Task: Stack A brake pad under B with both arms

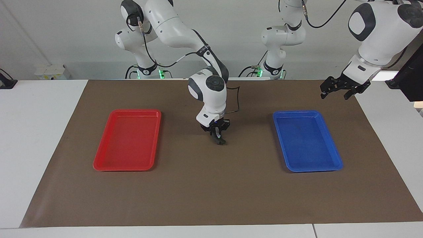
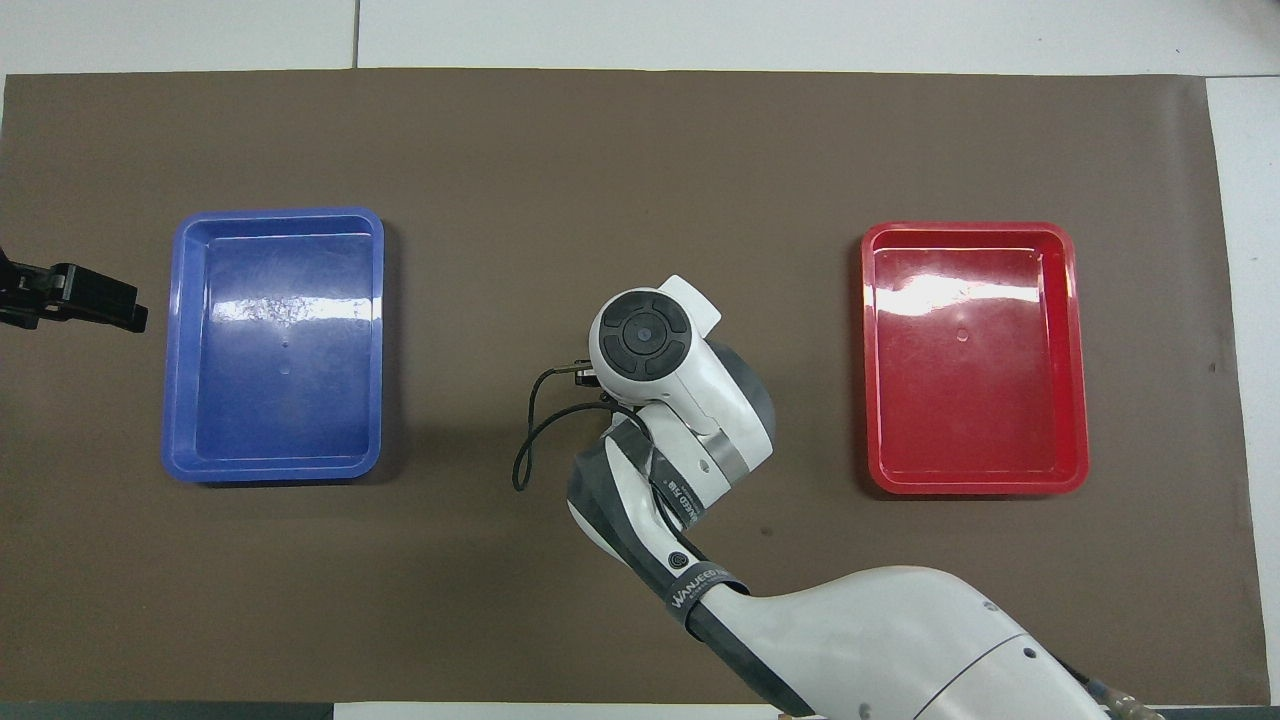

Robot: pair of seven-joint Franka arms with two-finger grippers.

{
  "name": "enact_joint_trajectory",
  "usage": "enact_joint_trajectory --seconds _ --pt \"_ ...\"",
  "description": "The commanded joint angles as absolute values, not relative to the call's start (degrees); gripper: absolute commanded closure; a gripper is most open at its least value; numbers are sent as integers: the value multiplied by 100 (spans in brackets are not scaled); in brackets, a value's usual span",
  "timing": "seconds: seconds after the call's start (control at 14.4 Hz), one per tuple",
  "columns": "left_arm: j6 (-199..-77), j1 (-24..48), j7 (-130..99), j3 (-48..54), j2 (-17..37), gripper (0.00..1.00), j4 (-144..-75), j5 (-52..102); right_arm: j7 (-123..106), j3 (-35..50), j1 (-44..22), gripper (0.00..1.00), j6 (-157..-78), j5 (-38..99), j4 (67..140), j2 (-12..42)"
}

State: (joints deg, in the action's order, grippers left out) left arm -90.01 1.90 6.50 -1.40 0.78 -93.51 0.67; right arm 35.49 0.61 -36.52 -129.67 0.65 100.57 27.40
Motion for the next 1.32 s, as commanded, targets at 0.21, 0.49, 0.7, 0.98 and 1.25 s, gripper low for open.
enact_joint_trajectory --seconds 0.21,0.49,0.7,0.98,1.25 --pt "-9018 158 536 -132 -44 0 -9475 -35 3604 44 -3647 0 -13078 53 10230 2566" --pt "-9018 158 536 -123 -44 0 -9475 -35 3630 -35 -3543 0 -12903 26 10230 2269" --pt "-9018 158 536 -132 -44 0 -9475 -26 3464 -35 -2903 0 -12569 -149 10222 1690" --pt "-9018 158 545 -132 -44 0 -9475 -35 2647 -26 -1673 0 -12068 -202 10178 1029" --pt "-9018 158 536 -132 -44 0 -9466 -35 2075 -18 -828 0 -11752 -202 10134 590"
